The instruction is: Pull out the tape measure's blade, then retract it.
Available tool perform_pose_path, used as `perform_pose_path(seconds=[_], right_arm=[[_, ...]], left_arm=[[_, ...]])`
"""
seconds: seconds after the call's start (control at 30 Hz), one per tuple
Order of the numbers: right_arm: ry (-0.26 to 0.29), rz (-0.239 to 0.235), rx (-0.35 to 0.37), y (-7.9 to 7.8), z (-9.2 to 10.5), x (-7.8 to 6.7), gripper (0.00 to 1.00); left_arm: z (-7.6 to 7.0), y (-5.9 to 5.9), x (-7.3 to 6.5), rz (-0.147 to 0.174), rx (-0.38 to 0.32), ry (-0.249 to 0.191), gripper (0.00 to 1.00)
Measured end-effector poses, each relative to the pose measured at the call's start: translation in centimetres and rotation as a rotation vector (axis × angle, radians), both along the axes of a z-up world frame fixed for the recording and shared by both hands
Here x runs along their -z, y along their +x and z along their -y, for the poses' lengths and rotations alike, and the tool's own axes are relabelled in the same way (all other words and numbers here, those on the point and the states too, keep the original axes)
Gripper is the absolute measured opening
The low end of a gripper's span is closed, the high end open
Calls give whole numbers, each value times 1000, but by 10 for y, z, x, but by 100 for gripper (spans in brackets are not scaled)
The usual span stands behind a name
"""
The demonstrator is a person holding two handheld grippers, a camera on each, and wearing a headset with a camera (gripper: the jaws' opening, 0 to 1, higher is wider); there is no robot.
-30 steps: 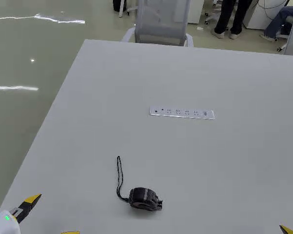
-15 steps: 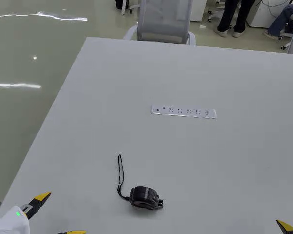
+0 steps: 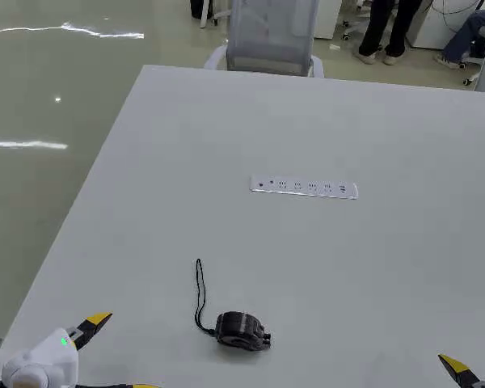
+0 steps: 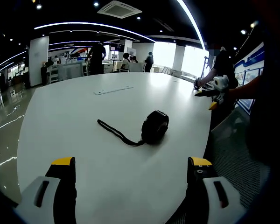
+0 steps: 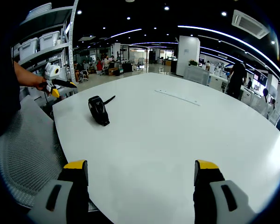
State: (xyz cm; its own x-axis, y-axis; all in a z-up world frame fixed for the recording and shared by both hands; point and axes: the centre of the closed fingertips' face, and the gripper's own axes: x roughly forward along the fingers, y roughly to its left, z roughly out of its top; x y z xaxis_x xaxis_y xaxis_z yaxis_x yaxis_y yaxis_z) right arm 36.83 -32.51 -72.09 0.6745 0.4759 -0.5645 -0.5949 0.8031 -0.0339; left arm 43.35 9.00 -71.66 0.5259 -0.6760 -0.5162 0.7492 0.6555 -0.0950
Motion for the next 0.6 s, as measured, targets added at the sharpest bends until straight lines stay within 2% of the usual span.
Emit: perform_pose_path(seconds=[0.23,0.5,0.6], right_arm=[[1,-9,-30,5,-8,3,94],[1,-14,-79,15,-24,6,91],[3,-22,-99,19,-32,7,90]], left_arm=[[8,9,-4,11,37,15,97],[22,20,-1,12,90,35,95],[28,22,3,13,125,65,93]])
